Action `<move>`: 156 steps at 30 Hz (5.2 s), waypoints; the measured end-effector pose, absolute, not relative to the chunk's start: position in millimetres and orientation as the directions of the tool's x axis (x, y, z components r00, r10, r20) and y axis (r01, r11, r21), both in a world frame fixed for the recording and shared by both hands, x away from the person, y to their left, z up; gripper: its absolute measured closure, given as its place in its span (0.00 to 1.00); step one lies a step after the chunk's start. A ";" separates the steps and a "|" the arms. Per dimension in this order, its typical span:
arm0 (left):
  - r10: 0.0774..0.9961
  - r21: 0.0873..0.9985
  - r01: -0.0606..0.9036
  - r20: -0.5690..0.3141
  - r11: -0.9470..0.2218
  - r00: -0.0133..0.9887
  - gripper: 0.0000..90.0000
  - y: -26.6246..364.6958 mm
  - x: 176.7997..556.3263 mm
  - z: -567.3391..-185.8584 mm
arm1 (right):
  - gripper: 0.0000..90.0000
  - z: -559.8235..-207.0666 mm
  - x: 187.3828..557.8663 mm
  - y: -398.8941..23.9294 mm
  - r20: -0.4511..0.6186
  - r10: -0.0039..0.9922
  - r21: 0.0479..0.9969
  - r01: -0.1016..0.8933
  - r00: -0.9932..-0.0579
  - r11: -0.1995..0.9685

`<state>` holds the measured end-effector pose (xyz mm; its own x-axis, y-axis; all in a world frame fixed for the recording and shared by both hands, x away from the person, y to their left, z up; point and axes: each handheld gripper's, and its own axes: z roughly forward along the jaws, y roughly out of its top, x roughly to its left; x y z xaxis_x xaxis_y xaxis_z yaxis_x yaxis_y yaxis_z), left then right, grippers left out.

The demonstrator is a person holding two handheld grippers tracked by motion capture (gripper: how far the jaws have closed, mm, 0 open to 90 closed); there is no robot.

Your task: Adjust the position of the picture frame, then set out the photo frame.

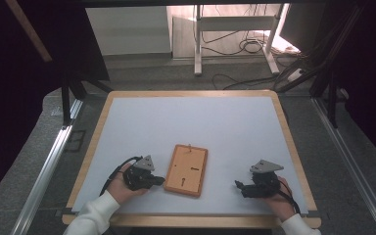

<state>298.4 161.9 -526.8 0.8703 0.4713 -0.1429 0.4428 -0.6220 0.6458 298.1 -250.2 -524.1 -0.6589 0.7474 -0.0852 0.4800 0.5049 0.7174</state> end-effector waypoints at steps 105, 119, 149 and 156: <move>0.584 0.777 0.418 -0.080 -0.471 0.807 0.38 104.8 377.6 -508.0 | 0.17 -516.9 287.4 -254.5 -0.081 0.746 0.778 0.426 -0.661 0.462; 0.544 0.768 0.393 -0.069 -0.506 0.836 0.46 85.2 400.9 -511.8 | 0.17 -516.1 285.6 -253.0 -0.093 0.738 0.791 0.401 -0.669 0.463; 0.523 0.758 0.418 -0.120 -0.501 0.844 0.94 83.5 414.4 -517.7 | 0.17 -512.2 275.8 -236.4 -0.184 0.680 0.788 0.307 -0.710 0.534; 0.521 0.748 0.451 -0.165 -0.487 0.837 0.93 83.0 417.8 -517.0 | 0.17 -509.1 269.4 -223.0 -0.236 0.647 0.784 0.251 -0.725 0.567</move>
<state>417.8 83.0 -517.0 0.8373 0.5213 -0.1646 0.4505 -0.4874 0.7480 269.4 -223.0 -509.1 -0.7253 0.6468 -0.2359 0.2508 0.5673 0.7844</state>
